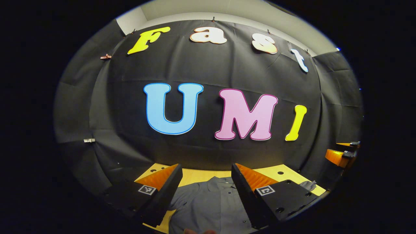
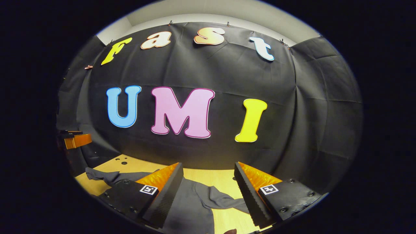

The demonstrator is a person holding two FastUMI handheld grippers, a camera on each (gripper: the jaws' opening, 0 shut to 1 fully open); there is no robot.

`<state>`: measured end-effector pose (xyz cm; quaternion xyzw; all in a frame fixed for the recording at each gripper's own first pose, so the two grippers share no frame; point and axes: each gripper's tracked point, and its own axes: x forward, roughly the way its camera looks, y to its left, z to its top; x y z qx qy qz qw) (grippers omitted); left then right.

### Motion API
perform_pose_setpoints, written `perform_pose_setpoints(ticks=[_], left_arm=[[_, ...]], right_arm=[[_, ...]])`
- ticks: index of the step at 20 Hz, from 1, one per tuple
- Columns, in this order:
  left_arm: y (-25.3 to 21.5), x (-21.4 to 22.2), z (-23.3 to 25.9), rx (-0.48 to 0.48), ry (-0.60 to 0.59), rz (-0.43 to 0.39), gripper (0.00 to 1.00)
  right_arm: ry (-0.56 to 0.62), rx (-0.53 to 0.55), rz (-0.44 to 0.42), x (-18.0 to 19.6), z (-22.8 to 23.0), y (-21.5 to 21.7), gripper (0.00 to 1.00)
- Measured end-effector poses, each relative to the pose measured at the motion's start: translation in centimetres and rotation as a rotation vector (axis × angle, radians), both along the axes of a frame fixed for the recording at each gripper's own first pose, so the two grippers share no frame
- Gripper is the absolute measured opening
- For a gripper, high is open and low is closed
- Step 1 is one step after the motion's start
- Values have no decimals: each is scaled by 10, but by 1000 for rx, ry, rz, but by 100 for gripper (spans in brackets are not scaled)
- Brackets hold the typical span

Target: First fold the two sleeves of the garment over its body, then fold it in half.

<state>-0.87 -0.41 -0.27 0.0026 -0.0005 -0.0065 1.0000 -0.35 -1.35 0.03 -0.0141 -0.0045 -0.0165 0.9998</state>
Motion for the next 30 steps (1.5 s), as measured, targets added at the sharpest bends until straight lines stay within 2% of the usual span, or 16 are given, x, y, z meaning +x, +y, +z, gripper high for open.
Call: perform_pose_setpoints(ticks=[4, 8, 12, 15, 23, 30], left_arm=[[-17, 1, -5, -4, 14, -29, 95], [-35, 7, -19, -28, 54, -42, 96], [-45, 18, -32, -25, 88, -16, 95], [-50, 27, -39, -9, 104, 15, 95], [-58, 30, -56, 32, 155, 83, 95], [-63, 36, -62, 59, 184, 113, 96]], right_arm=[[41, -25, -86, 8, -21, -51, 98], [142, -20, -183, 22, -71, -122, 98], [221, -49, -251, 44, -128, -187, 98], [277, -56, -266, 61, -175, -220, 98], [478, 98, -292, 96, -311, -277, 99], [630, 147, -283, 112, -380, -291, 98]])
